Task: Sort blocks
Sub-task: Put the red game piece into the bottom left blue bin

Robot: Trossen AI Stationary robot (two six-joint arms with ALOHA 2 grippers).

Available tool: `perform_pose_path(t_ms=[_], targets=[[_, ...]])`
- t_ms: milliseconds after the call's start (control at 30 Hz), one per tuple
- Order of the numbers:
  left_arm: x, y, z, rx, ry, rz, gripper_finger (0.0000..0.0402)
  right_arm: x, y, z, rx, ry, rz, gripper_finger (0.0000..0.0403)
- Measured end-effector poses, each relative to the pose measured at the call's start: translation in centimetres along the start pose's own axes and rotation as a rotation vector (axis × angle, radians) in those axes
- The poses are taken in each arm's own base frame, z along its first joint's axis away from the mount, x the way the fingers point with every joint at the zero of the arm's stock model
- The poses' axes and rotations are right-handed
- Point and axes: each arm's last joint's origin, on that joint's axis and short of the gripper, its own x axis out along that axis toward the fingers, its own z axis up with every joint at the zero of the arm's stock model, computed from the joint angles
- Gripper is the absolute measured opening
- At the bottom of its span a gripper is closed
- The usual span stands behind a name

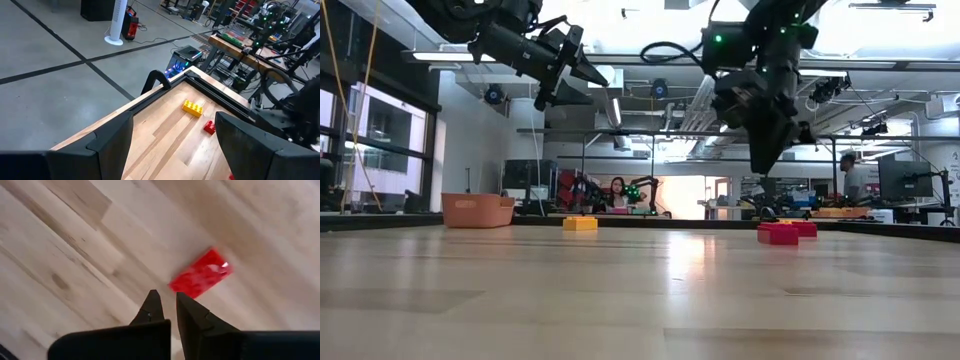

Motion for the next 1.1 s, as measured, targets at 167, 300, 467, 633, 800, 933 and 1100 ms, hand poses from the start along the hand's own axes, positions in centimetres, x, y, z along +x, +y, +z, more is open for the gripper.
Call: perform_pose_path(t_ms=[167, 300, 467, 633, 800, 933, 1100], targets=[[0.0, -0.1, 0.0, 0.017, 0.014, -0.046, 0.0268, 0.4, 1.5, -0.9, 0.164, -0.032, -0.016, 0.0023], [0.0, -0.1, -0.2, 0.04, 0.027, -0.056, 0.0268, 0.7, 1.8, -1.7, 0.307, -0.068, -0.114, 0.0075], [0.0, -0.1, -0.4, 0.039, 0.056, -0.063, 0.0268, 1.7, 1.4, -1.7, 0.48, -0.096, -0.191, 0.0166], [0.0, -0.3, -0.5, 0.014, 0.076, -0.11, 0.0268, 3.5, 0.6, -2.0, 0.568, -0.095, -0.205, 0.0219], [0.0, -0.6, -0.7, -0.025, 0.107, -0.163, 0.0268, 4.9, -0.1, -2.4, 0.624, -0.104, -0.196, 0.0224], [0.0, -1.1, -0.9, -0.048, 0.124, -0.202, 0.0268, 5.8, -0.5, -2.7, 0.657, -0.116, -0.178, 0.0224], [0.0, -2.0, -1.2, -0.048, 0.142, -0.243, 0.0268, 6.4, -0.8, -2.8, 0.677, -0.125, -0.164, 0.0224]])
